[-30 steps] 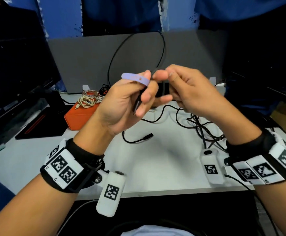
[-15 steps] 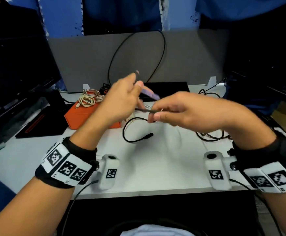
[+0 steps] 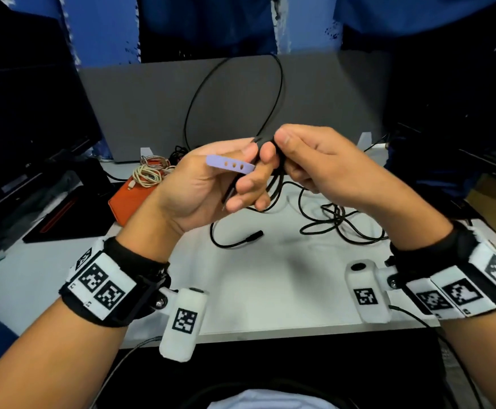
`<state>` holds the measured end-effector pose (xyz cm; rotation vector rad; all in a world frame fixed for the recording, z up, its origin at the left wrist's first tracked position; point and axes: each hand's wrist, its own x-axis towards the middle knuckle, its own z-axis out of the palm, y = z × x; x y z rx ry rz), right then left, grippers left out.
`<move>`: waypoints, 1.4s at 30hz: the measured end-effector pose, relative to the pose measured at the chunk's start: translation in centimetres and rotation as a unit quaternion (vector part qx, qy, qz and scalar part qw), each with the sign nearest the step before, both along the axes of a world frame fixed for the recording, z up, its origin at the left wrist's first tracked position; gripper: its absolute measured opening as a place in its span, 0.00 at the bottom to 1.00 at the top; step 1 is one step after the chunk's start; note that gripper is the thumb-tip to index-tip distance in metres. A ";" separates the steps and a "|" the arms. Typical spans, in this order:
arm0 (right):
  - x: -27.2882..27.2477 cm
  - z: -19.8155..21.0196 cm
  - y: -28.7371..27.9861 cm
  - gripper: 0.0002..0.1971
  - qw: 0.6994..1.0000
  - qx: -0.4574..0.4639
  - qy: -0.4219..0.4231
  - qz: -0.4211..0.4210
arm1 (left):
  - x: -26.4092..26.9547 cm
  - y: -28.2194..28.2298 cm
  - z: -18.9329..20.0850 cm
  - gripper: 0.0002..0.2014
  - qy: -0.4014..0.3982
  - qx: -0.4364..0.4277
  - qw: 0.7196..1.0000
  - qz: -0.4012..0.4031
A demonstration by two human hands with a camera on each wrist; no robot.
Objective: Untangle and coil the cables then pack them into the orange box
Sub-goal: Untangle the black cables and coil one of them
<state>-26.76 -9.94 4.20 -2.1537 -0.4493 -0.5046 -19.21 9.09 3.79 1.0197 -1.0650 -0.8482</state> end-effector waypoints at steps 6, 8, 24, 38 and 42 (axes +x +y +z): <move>-0.8 0.8 -0.3 0.21 0.999 -0.031 0.001 0.011 | -1.2 -0.4 0.3 0.24 0.029 0.032 0.999 0.009; -0.8 1.0 -0.1 0.20 1.000 -0.013 -0.010 0.011 | -1.8 -0.9 0.3 0.22 0.046 0.000 0.999 0.025; 0.0 -1.5 0.7 0.19 0.972 -0.132 0.191 0.040 | 1.0 0.3 2.1 0.20 0.105 -0.265 0.935 0.212; -0.7 1.0 -1.6 0.09 0.973 -0.185 0.134 -0.033 | 0.1 0.9 1.0 0.20 -0.323 0.274 0.896 0.136; -0.7 1.5 -3.1 0.13 0.960 -0.236 0.107 -0.103 | 1.5 2.7 1.7 0.14 -0.261 0.164 0.947 0.085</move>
